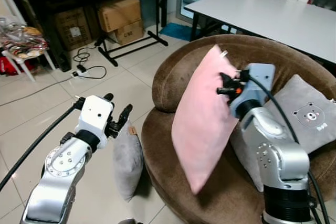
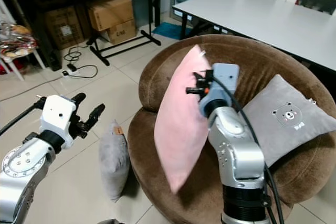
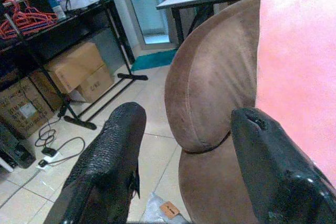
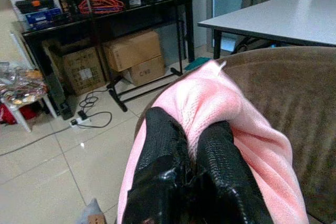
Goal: Move the pillow to the sofa from floor
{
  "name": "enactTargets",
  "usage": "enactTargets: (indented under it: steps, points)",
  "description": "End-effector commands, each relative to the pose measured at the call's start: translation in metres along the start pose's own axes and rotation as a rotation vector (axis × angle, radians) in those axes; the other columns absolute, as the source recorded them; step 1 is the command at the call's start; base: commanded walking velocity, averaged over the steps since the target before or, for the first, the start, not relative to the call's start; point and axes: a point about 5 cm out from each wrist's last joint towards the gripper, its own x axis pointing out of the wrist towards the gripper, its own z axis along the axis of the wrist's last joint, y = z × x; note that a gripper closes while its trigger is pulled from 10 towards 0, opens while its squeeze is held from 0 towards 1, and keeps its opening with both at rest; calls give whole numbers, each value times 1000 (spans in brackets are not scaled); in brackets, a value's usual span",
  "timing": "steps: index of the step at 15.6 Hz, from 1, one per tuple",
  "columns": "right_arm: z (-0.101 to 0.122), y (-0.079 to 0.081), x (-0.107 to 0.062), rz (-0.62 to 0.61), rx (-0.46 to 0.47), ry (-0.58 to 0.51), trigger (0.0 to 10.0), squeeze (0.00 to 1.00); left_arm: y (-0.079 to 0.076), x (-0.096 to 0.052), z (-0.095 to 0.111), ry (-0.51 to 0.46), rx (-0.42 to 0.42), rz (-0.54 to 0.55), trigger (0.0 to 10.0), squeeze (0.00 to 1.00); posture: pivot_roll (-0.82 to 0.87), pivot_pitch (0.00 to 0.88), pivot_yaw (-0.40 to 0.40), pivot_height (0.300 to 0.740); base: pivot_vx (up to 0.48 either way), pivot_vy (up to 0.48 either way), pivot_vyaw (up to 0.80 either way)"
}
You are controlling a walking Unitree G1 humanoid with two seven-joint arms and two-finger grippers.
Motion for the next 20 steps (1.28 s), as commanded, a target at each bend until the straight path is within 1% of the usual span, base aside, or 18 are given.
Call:
enactTargets:
  steps: [1,2,3,6,8,10,12,13,14,15,16,18,19,20]
  points:
    - [15,1,-1,8,-12,-60,10000,0,0,-1,2,2,9,-23,10000,0,-106,0,-16,740,0,0,0]
    - [16,2,1,8,-27,-62,10000,0,0,-5,-3,28,22,-55,10000,0,-105,0,-17,740,0,0,0]
    - [17,3,2,8,-30,-61,10000,0,0,-6,-4,36,32,-64,10000,0,-106,0,-16,740,0,0,0]
    - [22,10,9,30,61,-57,10000,0,-1,-12,-9,72,72,-132,10000,0,-105,0,-11,740,0,0,0]
    - [24,18,14,51,68,-51,10000,0,-3,-15,-13,93,89,-195,10000,0,-99,0,-5,740,0,0,0]
    - [25,26,27,40,105,-19,10000,0,-8,-18,-16,112,90,-263,10000,0,-83,0,-3,740,0,0,0]
    - [30,36,45,34,193,3,10000,0,-13,-21,-19,138,95,-348,10000,0,-74,0,8,740,0,0,0]
    - [32,38,50,31,224,5,10000,0,-14,-22,-20,148,103,-367,10000,0,-72,0,8,740,0,0,0]
    - [32,37,56,10,253,14,10000,0,-14,-23,-21,154,109,-371,10000,0,-68,0,9,740,0,0,0]
    - [27,31,64,-45,308,45,10000,0,-13,-24,-23,163,116,-375,10000,0,-62,0,5,740,0,0,0]
    - [17,23,68,-101,360,90,10000,0,-12,-24,-23,166,117,-374,10000,0,-57,0,1,740,0,0,0]
    - [-1,13,73,-154,381,140,10000,0,-10,-25,-24,170,119,-372,10000,0,-54,0,0,740,0,0,0]
    - [-22,-4,74,-204,386,103,10000,0,-9,-25,-24,172,120,-370,10000,0,-54,0,3,740,0,0,0]
    - [-30,-14,74,-221,418,65,10000,0,-9,-25,-24,171,121,-370,10000,0,-56,0,6,740,0,0,0]
